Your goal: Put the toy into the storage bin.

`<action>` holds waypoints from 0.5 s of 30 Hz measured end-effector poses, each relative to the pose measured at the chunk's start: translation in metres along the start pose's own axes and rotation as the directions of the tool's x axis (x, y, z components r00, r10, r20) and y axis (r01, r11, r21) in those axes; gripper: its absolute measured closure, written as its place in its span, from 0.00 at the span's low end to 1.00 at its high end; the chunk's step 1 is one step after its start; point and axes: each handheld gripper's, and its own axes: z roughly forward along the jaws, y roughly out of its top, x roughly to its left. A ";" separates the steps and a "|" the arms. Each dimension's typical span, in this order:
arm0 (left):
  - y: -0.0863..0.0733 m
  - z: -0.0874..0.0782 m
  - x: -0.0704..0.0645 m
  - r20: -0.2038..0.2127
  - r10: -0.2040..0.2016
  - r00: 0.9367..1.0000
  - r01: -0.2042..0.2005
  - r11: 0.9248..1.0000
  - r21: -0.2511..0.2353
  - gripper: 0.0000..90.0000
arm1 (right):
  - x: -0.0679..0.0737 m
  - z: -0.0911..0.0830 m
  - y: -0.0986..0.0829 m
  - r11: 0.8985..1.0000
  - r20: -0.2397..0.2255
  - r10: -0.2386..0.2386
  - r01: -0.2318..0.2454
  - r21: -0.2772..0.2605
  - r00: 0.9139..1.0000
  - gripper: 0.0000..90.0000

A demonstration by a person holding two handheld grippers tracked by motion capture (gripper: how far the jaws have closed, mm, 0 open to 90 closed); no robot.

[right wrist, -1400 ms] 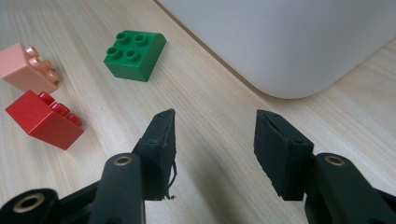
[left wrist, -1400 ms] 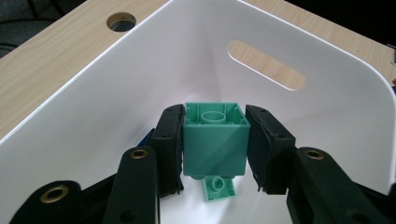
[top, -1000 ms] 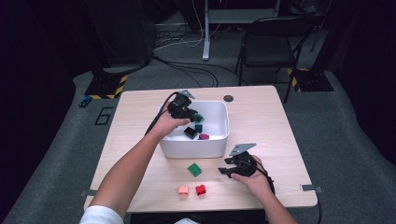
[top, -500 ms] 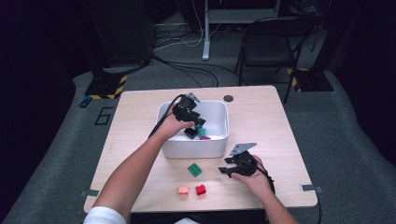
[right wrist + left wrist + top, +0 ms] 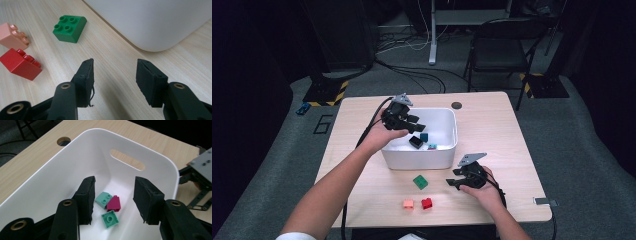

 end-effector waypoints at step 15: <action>-0.025 -0.042 -0.043 0.026 0.096 0.995 -0.096 0.995 -0.005 0.57 | 0.000 0.000 -0.001 1.000 0.001 0.010 -0.010 -0.001 1.000 0.53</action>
